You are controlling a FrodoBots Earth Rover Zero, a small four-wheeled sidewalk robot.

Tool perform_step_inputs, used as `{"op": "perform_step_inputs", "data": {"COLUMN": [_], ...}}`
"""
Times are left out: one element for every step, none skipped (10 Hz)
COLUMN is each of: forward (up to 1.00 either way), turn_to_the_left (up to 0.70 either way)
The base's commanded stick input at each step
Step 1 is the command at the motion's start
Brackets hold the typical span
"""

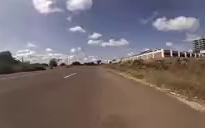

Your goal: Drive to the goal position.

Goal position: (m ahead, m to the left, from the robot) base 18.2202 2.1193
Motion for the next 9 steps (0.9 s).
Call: {"op": "perform_step_inputs", "data": {"forward": [1.00, 1.00, 1.00, 1.00, 1.00, 1.00, 1.00, 1.00, 1.00], "turn_to_the_left": [0.05, 0.05, 0.05, 0.05, 0.05, 0.05, 0.05, 0.05, 0.05]}}
